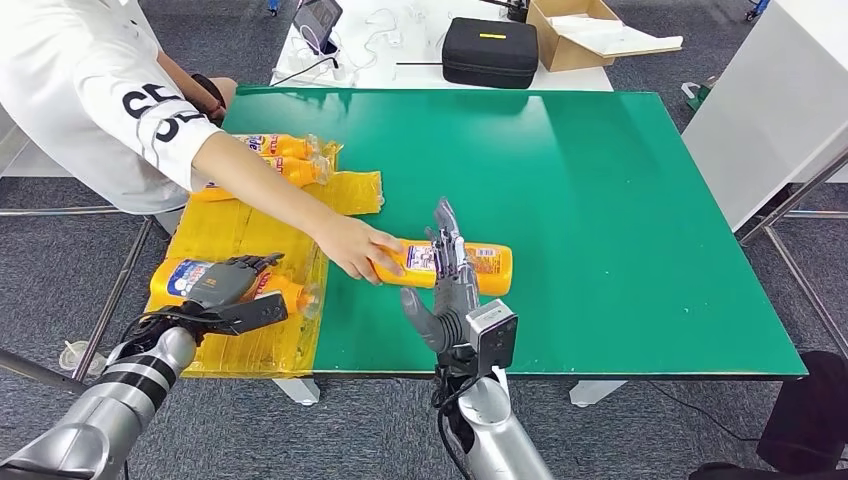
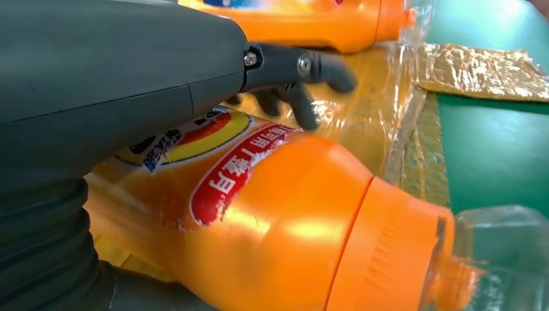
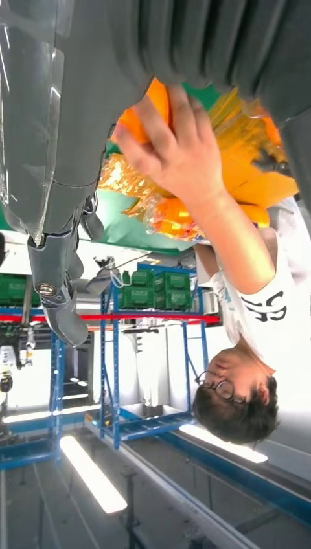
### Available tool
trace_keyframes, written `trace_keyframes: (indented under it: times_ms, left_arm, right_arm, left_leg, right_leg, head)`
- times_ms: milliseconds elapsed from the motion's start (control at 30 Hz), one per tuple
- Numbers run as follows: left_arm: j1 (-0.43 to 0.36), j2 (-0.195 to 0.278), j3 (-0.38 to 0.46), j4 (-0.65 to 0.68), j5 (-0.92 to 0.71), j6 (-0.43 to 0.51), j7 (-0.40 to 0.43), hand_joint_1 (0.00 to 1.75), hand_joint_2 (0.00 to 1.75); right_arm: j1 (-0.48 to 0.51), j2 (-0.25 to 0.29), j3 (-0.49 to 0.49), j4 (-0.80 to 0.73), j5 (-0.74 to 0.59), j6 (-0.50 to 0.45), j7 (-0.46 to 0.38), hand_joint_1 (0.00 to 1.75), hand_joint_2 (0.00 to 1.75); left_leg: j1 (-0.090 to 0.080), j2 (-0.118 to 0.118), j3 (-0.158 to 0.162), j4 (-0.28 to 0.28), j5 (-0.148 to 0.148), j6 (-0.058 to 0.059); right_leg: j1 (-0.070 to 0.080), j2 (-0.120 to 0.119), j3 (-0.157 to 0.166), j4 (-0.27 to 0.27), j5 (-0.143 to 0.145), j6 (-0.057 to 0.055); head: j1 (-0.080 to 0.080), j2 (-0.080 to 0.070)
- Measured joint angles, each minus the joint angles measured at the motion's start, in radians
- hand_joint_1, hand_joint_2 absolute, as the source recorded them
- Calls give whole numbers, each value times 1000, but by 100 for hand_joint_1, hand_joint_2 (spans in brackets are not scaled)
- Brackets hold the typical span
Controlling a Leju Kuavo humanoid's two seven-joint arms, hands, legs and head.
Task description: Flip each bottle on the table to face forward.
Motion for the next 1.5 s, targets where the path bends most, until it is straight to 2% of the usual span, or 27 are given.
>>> trace_keyframes:
  times_ms: [133,433,567,633,767,833,933,1100,1200,1367,1433,1500]
  left_arm:
    - [-1,9,-1,1,57,-72,-23,0,0]
    - [-4,21,-6,0,98,-136,-36,0,0]
    - [-9,51,-16,-15,221,-282,-57,0,0]
    - [-1,57,-16,-29,256,-297,-58,0,0]
    - [58,59,-6,-108,477,-305,-60,0,175]
    - [101,43,13,-157,604,-265,-60,0,175]
    - [152,-10,70,-218,719,-175,-58,0,175]
    - [218,-136,262,-383,867,25,-24,0,175]
    - [243,-183,350,-463,881,42,-4,0,175]
    - [268,-221,419,-527,880,49,-6,0,175]
    - [275,-232,437,-547,877,81,-26,0,175]
    - [283,-246,461,-575,887,123,-44,0,175]
  right_arm:
    - [-6,4,0,22,-2,10,3,0,175]
    - [-16,10,-1,46,-12,24,10,0,175]
    - [-24,11,-3,77,-15,32,11,0,175]
    - [-26,11,-4,83,-15,32,11,0,175]
    - [-31,11,-6,96,8,24,16,0,175]
    - [-33,11,-7,103,41,9,31,0,175]
    - [-44,5,-5,118,117,-23,81,0,175]
    - [-53,-28,0,138,327,-77,223,0,175]
    - [-53,-48,-2,143,359,-78,242,0,175]
    - [-54,-64,-2,147,375,-77,249,0,175]
    - [-58,-71,0,150,407,-75,279,0,175]
    - [-68,-88,2,156,466,-53,344,0,175]
  left_leg:
    - [0,-2,2,0,0,0]
    - [0,-3,5,-1,0,-1]
    - [0,-3,9,-1,1,-2]
    - [0,-3,9,-1,1,-2]
    - [0,-2,9,-1,0,-2]
    - [0,-2,7,0,0,-2]
    - [0,-3,4,0,1,-2]
    - [-1,-2,1,0,1,-2]
    - [0,-1,1,0,0,-2]
    - [1,-1,-1,0,0,-2]
    - [1,-1,-1,0,0,-2]
    - [1,-1,-1,0,0,-2]
  right_leg:
    - [0,-1,3,0,-1,0]
    - [0,-1,6,0,-1,-1]
    - [0,-1,9,0,-1,-1]
    - [0,-1,10,0,-1,-1]
    - [0,0,8,0,-1,-1]
    - [0,0,6,0,-1,-1]
    - [0,-1,3,0,-1,-1]
    - [-1,0,1,0,0,0]
    - [0,0,1,0,0,0]
    - [1,0,-1,0,0,-1]
    - [2,0,-1,0,0,-1]
    - [1,0,-1,0,0,-1]
  head:
    - [0,0]
    - [0,0]
    - [0,0]
    - [0,0]
    - [0,0]
    - [0,0]
    - [0,0]
    - [0,0]
    - [0,0]
    - [0,0]
    - [0,0]
    - [0,0]
